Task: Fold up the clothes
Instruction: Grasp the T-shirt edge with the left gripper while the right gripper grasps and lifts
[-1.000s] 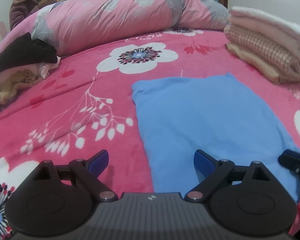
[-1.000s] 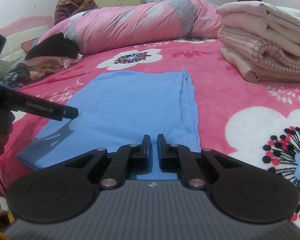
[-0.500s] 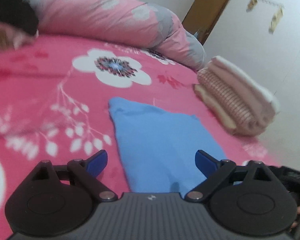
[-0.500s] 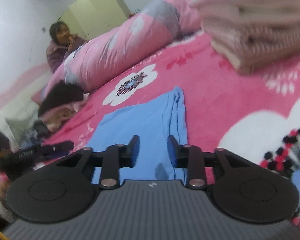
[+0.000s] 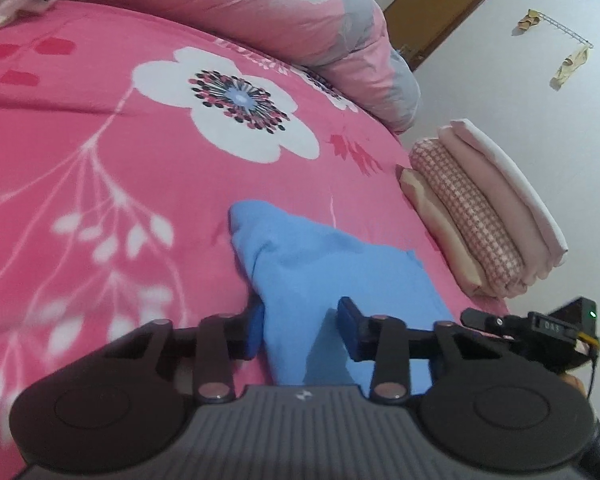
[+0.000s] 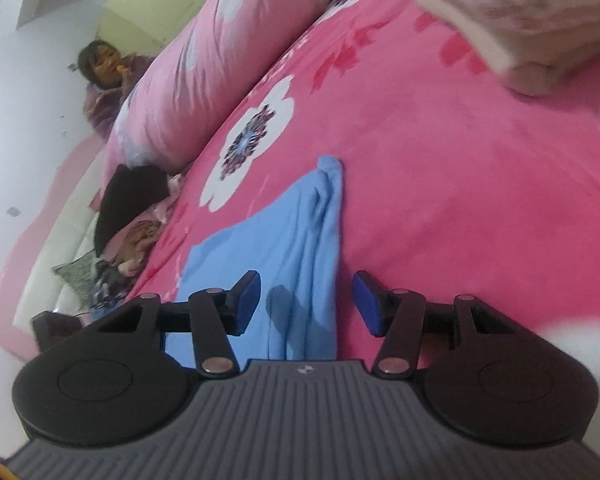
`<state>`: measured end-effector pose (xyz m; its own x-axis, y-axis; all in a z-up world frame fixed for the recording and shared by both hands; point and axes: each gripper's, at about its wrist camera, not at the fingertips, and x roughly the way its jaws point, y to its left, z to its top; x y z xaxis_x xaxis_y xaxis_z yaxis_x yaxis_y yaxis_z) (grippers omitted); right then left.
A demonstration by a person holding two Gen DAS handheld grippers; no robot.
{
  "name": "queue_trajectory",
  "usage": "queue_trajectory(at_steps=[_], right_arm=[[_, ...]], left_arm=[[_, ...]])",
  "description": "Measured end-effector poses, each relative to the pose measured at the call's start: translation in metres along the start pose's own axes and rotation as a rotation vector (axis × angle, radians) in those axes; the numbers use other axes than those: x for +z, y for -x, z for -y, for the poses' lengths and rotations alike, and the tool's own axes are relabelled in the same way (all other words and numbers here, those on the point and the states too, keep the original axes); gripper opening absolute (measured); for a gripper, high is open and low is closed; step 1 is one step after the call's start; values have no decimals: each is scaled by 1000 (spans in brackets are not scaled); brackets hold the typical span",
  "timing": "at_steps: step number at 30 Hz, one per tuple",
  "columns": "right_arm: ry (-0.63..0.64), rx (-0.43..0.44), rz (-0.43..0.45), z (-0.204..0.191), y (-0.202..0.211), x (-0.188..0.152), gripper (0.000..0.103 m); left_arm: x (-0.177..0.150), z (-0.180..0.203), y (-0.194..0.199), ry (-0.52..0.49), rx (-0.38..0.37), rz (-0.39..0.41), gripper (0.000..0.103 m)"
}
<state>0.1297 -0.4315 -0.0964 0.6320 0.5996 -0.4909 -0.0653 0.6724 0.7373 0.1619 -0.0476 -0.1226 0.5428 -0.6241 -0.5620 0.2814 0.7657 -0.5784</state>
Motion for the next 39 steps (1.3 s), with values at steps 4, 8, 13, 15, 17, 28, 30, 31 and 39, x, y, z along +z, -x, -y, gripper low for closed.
queue_trajectory(at_steps=[4, 8, 13, 15, 17, 28, 30, 31, 39], right_arm=[[22, 71, -65, 3, -26, 26, 47], [89, 66, -112, -4, -51, 41, 16], [191, 40, -82, -20, -58, 43, 6], [284, 12, -35, -43, -47, 38, 6], [355, -7, 9, -64, -34, 36, 5], [609, -88, 333, -161, 89, -3, 5], [641, -94, 405, -172, 119, -7, 5], [656, -98, 442, -177, 133, -6, 5], [760, -161, 730, -211, 249, 47, 5]], left_arm=[[12, -3, -18, -12, -41, -15, 27], [17, -3, -29, -40, -64, -13, 19], [18, 3, -25, -64, -59, 10, 9], [19, 12, -14, -86, -53, 38, 8], [21, 27, 3, -110, -67, 85, 8], [13, 146, 97, -333, -164, 330, 8], [17, 172, 106, -371, -185, 350, 8], [20, 186, 110, -395, -200, 360, 8], [73, 309, 118, -568, -291, 488, 8]])
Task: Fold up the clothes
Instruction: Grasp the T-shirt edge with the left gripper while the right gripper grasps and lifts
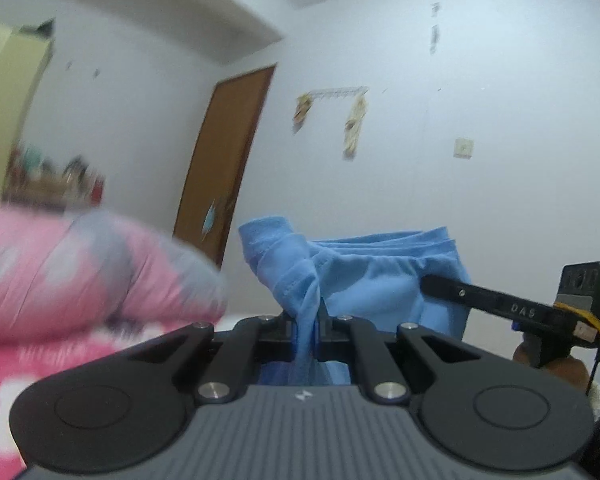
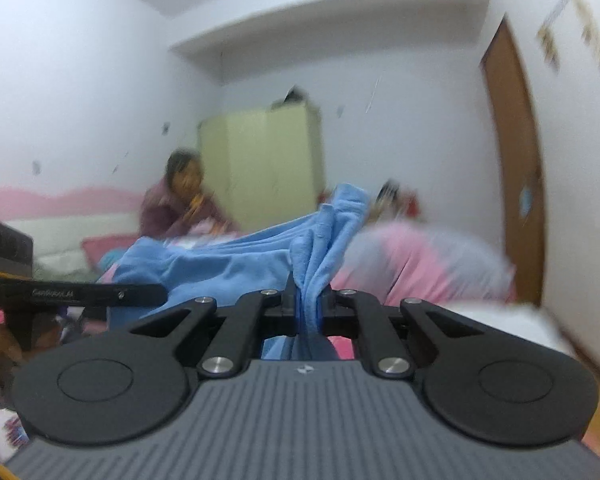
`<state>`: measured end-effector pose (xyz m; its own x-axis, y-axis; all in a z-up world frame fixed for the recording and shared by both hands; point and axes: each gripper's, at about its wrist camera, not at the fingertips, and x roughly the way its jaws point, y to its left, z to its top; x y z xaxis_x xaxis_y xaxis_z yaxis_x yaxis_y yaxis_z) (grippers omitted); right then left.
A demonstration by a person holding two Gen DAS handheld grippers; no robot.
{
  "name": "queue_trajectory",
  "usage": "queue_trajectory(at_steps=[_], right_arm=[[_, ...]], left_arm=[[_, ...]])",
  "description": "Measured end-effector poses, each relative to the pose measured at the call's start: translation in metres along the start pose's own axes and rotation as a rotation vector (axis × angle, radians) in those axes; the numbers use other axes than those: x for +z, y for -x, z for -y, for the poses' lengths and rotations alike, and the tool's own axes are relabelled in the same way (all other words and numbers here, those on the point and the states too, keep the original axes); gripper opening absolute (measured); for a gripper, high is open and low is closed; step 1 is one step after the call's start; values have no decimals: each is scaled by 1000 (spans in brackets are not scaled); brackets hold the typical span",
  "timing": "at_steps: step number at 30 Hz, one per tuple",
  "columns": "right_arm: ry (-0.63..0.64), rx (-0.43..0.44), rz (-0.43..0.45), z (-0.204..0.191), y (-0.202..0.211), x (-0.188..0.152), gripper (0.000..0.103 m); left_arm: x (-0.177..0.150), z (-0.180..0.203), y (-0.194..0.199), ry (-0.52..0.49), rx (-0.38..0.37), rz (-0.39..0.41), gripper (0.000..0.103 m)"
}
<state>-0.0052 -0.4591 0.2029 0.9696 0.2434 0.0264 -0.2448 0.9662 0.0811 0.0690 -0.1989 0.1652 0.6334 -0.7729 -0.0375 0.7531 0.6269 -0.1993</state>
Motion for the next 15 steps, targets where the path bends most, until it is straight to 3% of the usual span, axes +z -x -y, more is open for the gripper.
queue_trajectory(at_steps=[7, 15], right_arm=[[124, -117, 118, 51, -1, 67, 5], [111, -208, 165, 133, -4, 76, 5]], left_arm=[[37, 32, -81, -30, -60, 66, 8], [35, 48, -162, -26, -150, 44, 8]])
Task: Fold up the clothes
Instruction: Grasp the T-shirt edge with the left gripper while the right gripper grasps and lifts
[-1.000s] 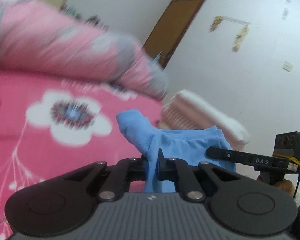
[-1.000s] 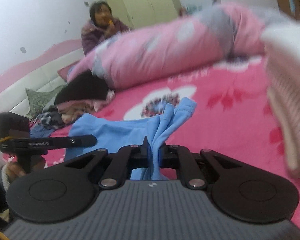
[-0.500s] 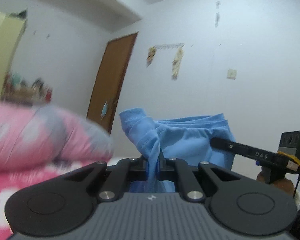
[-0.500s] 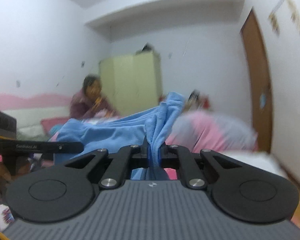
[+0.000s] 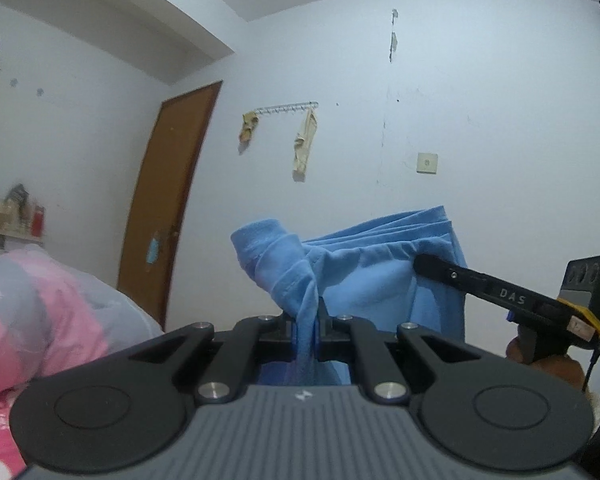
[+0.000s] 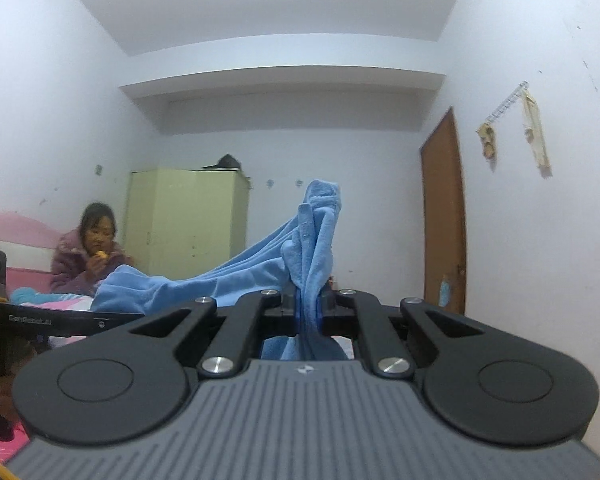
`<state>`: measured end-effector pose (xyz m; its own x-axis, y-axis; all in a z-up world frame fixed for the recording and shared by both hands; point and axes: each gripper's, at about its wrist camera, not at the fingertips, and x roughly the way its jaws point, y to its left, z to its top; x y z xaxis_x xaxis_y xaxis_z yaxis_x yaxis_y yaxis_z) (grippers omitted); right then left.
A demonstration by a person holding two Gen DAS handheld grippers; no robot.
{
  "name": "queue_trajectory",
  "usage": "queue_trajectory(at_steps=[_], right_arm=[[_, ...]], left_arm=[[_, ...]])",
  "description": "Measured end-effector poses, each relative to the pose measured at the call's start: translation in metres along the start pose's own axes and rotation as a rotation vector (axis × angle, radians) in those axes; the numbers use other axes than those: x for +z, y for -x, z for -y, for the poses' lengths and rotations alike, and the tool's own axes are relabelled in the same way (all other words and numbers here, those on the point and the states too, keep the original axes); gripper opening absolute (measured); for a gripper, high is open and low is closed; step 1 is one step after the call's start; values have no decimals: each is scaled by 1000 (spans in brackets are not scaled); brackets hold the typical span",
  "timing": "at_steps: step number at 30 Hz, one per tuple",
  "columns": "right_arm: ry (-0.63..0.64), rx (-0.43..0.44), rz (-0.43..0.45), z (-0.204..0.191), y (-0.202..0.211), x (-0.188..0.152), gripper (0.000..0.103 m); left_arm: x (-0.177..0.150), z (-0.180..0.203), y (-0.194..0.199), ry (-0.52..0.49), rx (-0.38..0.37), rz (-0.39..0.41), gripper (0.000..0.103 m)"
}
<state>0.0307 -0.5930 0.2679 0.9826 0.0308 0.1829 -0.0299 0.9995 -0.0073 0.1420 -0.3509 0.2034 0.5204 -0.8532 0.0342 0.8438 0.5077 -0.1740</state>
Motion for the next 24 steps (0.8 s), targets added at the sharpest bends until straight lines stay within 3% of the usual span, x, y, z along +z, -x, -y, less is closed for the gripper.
queue_trajectory(at_steps=[6, 11, 18, 24], right_arm=[[-54, -26, 17, 40, -10, -20, 5], [-76, -21, 29, 43, -2, -28, 5], [-87, 23, 25, 9, 24, -14, 5], [-125, 149, -31, -50, 56, -9, 5]], left_arm=[[-14, -6, -32, 8, -37, -28, 8], [-21, -7, -24, 3, -54, -34, 8], [-10, -3, 43, 43, -70, -16, 8], [-23, -15, 152, 143, -52, -33, 8]])
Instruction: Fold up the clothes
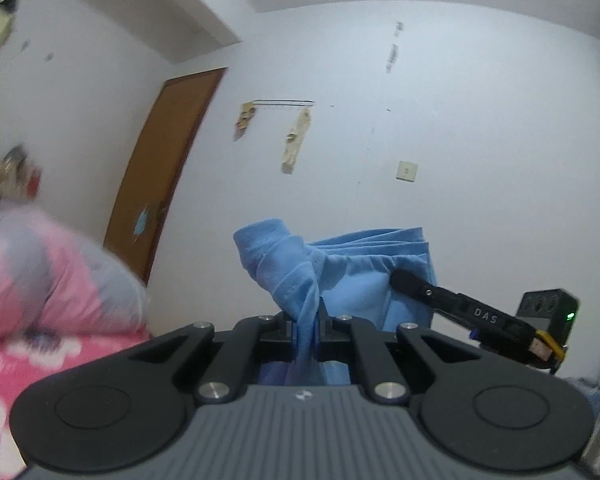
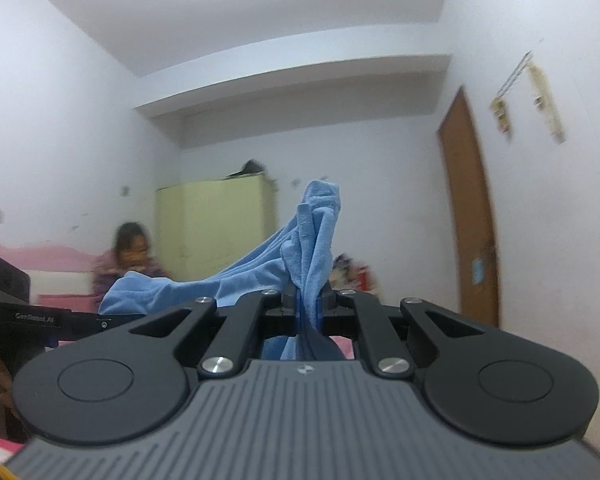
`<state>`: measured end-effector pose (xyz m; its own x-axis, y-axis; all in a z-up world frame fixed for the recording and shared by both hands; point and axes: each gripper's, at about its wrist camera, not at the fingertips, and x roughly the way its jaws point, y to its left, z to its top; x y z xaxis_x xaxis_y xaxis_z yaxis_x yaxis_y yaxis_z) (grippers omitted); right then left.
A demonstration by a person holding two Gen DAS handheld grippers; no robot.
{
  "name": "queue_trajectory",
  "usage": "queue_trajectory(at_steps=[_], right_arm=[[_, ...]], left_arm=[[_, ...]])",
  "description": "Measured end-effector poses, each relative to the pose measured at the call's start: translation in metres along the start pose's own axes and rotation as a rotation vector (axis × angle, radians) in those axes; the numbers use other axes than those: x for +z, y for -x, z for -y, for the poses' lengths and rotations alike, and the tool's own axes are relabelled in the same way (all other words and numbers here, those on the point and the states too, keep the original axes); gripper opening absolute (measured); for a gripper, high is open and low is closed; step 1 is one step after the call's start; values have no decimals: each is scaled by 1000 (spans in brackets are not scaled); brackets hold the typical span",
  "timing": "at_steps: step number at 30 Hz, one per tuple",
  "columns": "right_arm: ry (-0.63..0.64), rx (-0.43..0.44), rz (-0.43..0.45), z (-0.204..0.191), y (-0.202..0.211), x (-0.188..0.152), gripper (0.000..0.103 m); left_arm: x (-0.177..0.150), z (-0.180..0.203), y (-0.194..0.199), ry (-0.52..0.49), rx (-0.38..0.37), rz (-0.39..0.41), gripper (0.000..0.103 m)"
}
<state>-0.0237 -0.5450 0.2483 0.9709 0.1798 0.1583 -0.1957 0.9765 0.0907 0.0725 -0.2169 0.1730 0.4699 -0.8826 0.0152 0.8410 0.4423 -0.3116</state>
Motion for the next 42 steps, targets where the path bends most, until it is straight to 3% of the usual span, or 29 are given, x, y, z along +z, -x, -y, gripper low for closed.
queue_trajectory(at_steps=[3, 7, 13, 16, 18, 21, 23, 26, 28, 30, 31, 34, 36, 40, 42], right_arm=[[-62, 84, -90, -32, -8, -23, 5], [-148, 204, -245, -75, -42, -70, 5], [-339, 384, -629, -155, -151, -214, 7], [-351, 368, -818, -195, -198, -288, 9], [-300, 317, -891, -212, -209, -312, 9], [-189, 279, -840, -221, -182, -297, 14], [-110, 259, -787, -226, -158, -282, 32], [14, 288, -725, -244, -115, -262, 41], [119, 370, -723, -269, -75, -259, 41], [196, 404, -738, -288, -44, -263, 42], [198, 398, -750, -292, -33, -265, 42], [79, 331, -784, -284, -10, -271, 42], [-112, 262, -785, -258, 1, -276, 42], [-485, 151, -763, -205, 26, -291, 42], [-610, 116, -756, -189, 36, -301, 42]], left_arm=[[-19, -16, 54, 81, 60, -29, 8], [-58, -55, 118, 218, 214, -81, 8], [-138, -172, 179, 496, 483, -205, 7], [-182, -239, 200, 634, 607, -254, 7], [-200, -267, 216, 726, 595, -241, 8], [-210, -288, 225, 767, 554, -230, 8], [-211, -293, 223, 782, 531, -227, 9], [-212, -294, 222, 803, 521, -224, 19], [-210, -284, 224, 816, 552, -239, 35], [-208, -275, 224, 815, 619, -235, 77], [-206, -267, 230, 805, 645, -216, 81], [-199, -240, 254, 760, 669, -174, 88], [-197, -218, 267, 724, 641, -171, 90], [-212, -162, 270, 636, 496, -325, 86], [-228, -137, 264, 616, 443, -421, 71]])
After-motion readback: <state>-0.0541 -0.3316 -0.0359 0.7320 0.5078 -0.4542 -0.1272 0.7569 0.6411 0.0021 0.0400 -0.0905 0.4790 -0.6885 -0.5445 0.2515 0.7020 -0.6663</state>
